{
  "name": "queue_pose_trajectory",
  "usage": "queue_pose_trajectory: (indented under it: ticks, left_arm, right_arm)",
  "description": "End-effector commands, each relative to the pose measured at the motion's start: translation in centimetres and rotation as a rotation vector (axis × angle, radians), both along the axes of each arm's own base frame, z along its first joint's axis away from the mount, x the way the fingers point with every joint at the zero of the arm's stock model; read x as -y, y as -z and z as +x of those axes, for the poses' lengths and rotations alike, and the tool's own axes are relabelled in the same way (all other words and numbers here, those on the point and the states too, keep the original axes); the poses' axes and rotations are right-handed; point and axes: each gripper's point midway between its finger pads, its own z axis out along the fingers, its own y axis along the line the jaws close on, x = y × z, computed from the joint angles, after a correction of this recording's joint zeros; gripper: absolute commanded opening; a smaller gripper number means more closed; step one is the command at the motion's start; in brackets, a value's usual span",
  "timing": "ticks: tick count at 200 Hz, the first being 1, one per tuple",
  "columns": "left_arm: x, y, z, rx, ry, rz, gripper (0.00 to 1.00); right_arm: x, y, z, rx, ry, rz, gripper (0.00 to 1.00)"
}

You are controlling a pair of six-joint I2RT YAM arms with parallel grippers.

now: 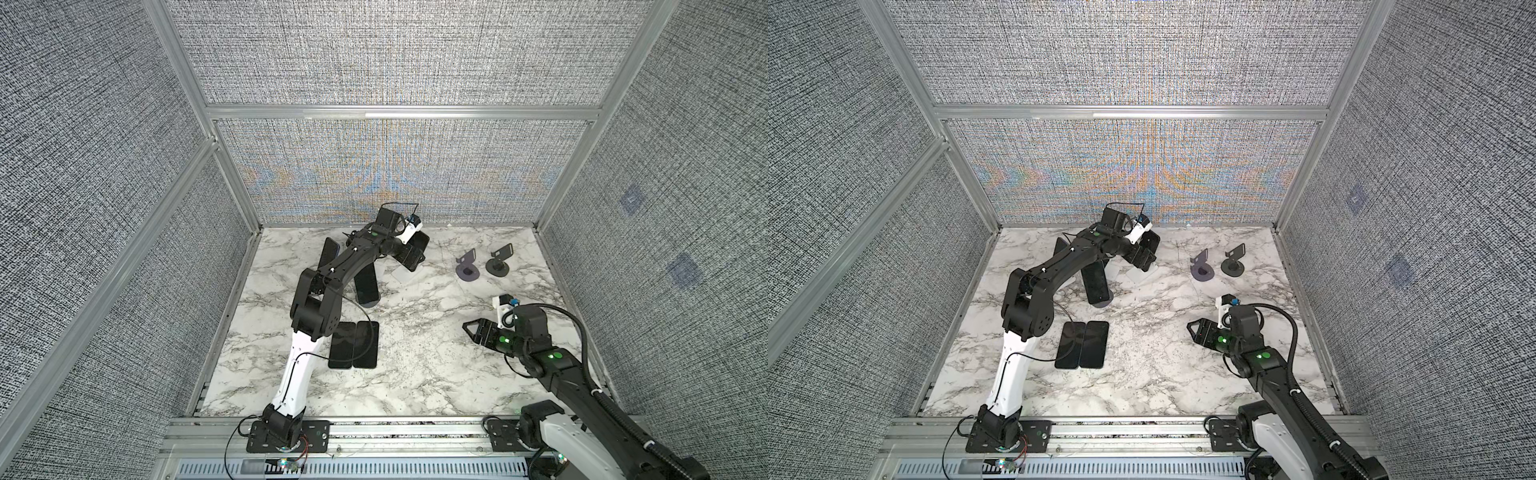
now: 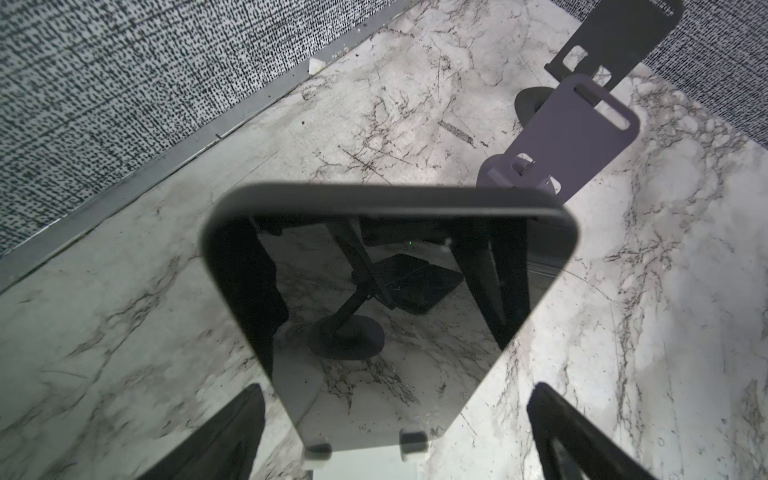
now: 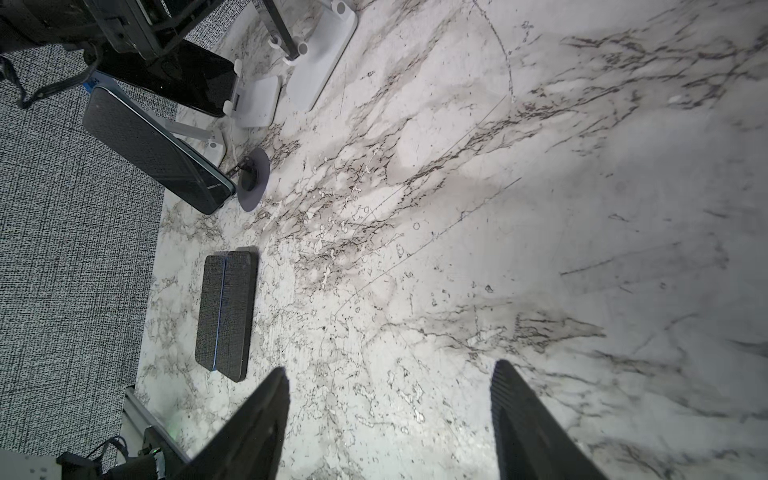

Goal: Remove the phone from the phone stand
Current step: 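Close the left gripper and lift the black phone off the white stand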

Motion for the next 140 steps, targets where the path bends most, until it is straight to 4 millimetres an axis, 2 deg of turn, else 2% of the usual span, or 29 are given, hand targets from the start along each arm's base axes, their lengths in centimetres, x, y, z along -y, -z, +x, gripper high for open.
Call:
queue_pose_trajectory:
  ticks: [1,35,140]
  left_arm:
    - [0.4,-1.5,0.6,0.057,-0.003,-0.035,0.99]
    - [0.6,-0.7,0.9,0.054,0.001,-0.031,0.99]
    - [0.9,0.9,2.2,0.054,-0.010,-0.011,0.97]
  right_arm:
    - [-0.4,-1.2,0.8,0.035,-0.020,0.006,0.66]
    - [-0.9,-1.8,1.2,0.034,-0.045,0.015,0.66]
    - [-0.4,-0.7,0.8,0.022,-0.029,-0.006,0.66]
